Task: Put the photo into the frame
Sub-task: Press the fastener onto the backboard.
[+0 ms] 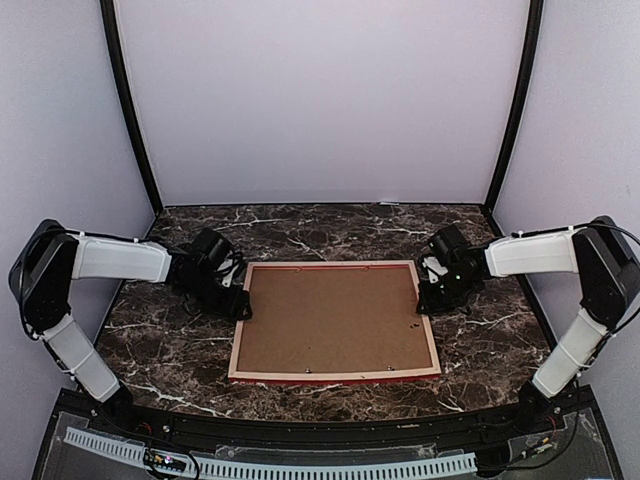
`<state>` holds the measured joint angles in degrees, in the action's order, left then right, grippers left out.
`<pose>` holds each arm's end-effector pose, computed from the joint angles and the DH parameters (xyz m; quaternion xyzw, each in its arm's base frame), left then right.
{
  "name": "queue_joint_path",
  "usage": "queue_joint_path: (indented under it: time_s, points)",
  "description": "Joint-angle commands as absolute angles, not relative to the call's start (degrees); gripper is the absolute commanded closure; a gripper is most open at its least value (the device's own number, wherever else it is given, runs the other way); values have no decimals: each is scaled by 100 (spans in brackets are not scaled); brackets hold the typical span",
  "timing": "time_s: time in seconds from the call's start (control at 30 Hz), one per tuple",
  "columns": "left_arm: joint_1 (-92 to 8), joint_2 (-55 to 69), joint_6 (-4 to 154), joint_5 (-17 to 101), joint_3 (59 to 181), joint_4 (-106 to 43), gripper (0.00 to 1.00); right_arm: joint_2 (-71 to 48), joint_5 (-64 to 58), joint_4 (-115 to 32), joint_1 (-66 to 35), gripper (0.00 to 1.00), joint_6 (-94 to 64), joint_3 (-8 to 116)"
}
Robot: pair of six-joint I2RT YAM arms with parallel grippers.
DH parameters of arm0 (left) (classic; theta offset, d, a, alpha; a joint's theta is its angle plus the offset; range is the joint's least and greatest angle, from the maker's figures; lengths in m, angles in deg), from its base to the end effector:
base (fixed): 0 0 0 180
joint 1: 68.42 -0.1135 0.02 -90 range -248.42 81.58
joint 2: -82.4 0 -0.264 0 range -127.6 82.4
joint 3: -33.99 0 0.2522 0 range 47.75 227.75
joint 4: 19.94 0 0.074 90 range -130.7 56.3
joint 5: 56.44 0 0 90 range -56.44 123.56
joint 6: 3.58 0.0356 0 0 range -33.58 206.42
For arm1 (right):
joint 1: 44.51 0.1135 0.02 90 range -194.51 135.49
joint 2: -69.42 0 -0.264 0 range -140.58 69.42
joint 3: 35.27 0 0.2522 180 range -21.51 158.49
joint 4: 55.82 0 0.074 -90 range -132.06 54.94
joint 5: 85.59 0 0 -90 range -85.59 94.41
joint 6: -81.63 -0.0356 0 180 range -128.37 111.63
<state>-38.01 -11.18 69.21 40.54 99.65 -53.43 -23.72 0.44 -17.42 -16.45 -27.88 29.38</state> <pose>0.2666 -0.1615 0.1629 0.1261 0.9591 -0.1535 0.2017 0.2628 0.1429 0.1561 -0.0799 0.9759 0.1118 0.1695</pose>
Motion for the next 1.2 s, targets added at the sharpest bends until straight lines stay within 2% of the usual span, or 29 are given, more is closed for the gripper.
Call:
queue_joint_path:
  time_s: [0.0, 0.13, 0.33, 0.47, 0.53, 0.83, 1.17]
  points:
    - [-3801, -753, 6688, 4335, 9764, -5339, 35, -2238, 67, -1608, -1651, 72, -2731, 2797]
    - [-3786, -692, 6524, 4451, 9616, -5317, 46, -2158, 8, -1616, -1652, 69, -2770, 2797]
    - [-3682, -782, 6402, 4411, 9524, -5280, 56, -2105, -70, -1622, -1649, 67, -2827, 2781]
    - [-3575, -900, 6321, 4372, 9542, -5232, 61, -1934, -204, -1662, -1651, 61, -2950, 2685]
    - [-3498, -960, 6239, 4284, 9565, -5242, 64, -1812, -281, -1728, -1651, 54, -3043, 2614]
    - [-3134, -1081, 5504, 3655, 9576, -5399, 71, -1631, -299, -1810, -1420, 41, -3550, 2352]
    - [-2952, -1047, 5183, 3477, 9538, -5338, 75, -1759, 12, -1856, -1228, 41, -3838, 2217]
